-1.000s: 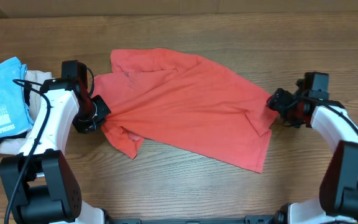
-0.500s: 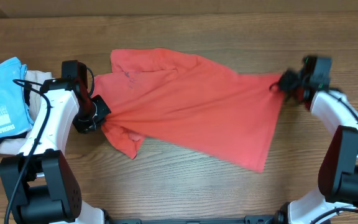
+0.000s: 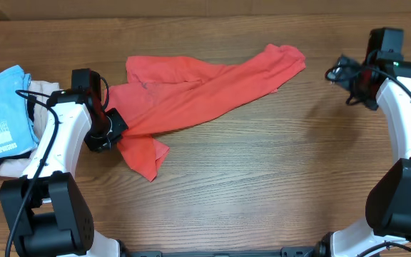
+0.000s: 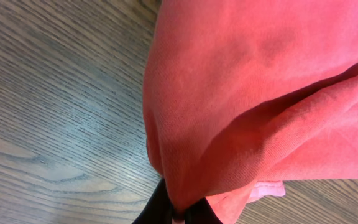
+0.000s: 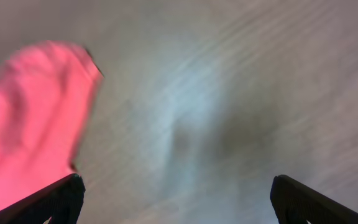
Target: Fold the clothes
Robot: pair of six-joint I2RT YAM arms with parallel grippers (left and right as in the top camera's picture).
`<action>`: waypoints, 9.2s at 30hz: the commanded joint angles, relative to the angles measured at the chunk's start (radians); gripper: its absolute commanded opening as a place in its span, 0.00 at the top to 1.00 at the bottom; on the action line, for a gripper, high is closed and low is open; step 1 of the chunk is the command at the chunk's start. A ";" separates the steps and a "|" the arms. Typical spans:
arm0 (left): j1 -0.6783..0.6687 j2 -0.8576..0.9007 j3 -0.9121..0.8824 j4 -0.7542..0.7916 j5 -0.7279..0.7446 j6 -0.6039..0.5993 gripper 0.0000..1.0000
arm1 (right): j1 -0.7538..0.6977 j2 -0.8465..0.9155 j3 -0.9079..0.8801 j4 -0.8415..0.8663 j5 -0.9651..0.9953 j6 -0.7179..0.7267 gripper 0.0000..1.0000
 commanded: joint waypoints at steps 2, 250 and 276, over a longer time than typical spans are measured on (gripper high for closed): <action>0.003 -0.022 -0.004 0.012 -0.017 0.019 0.95 | 0.028 0.003 -0.072 -0.004 -0.145 -0.161 0.00; 0.000 -0.249 0.210 -0.065 -0.051 0.071 0.90 | 0.415 -0.121 -0.614 0.182 -0.305 -0.213 0.60; 0.001 -0.274 0.264 -0.087 -0.081 0.124 0.96 | 0.389 -0.324 -0.220 -0.155 -0.292 -0.198 0.96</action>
